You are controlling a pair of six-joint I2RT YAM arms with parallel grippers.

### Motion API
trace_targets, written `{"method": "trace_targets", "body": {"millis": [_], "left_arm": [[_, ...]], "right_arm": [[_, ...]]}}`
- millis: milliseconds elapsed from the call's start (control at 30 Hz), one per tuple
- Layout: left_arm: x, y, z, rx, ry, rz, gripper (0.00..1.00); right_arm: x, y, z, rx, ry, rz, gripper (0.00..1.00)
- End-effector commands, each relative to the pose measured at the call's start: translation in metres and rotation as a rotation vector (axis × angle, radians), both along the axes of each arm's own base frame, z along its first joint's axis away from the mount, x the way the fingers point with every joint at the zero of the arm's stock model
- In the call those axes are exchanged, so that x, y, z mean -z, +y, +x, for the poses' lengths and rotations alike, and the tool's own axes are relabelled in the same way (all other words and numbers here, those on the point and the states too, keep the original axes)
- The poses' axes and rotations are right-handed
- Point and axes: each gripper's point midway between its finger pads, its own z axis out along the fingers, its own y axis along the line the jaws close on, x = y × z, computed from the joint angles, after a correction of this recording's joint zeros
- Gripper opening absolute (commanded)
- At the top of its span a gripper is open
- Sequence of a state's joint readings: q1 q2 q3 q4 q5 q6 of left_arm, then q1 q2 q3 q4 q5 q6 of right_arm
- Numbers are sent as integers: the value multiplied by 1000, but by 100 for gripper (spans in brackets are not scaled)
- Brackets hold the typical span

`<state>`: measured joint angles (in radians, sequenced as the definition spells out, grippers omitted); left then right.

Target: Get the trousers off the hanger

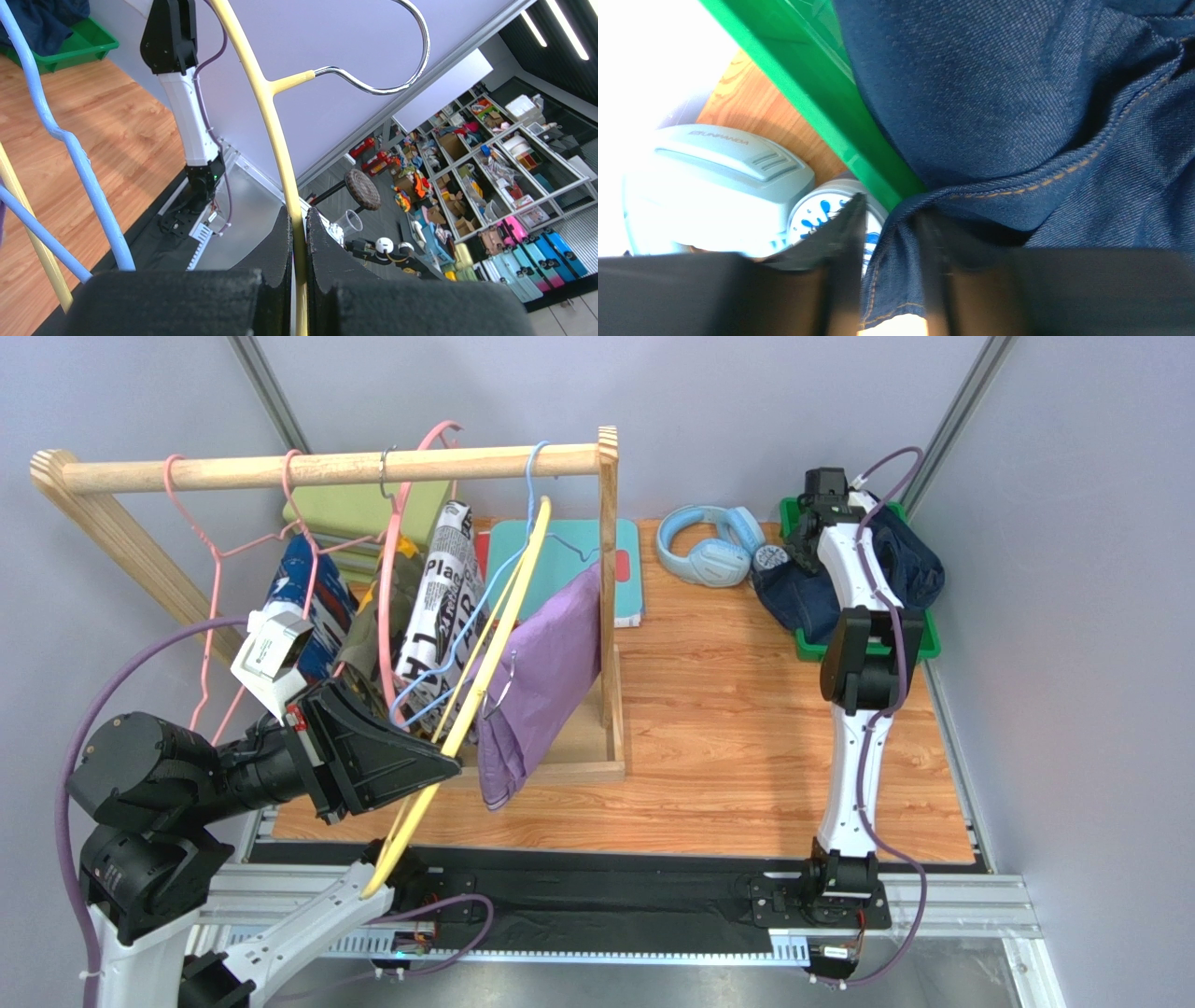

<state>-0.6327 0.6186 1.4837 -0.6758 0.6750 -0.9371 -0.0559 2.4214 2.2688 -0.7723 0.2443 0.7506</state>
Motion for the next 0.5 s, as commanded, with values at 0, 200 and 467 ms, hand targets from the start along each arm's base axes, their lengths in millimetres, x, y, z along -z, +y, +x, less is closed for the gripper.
{"method": "trace_targets", "body": {"millis": [0,200,467], "left_arm": [[-25,6,-26,97,-159,-67,0],[-25,5,-26,101,-158,-68,0],[-27,6,-30,113,-162,-75,0]], "right_arm": [[-32,-19,-15,23,-9,-80,1],[-83,-36,-34,-3,-63,-115,0],[-73,-98,-59,-32,-59,-191,0]]}}
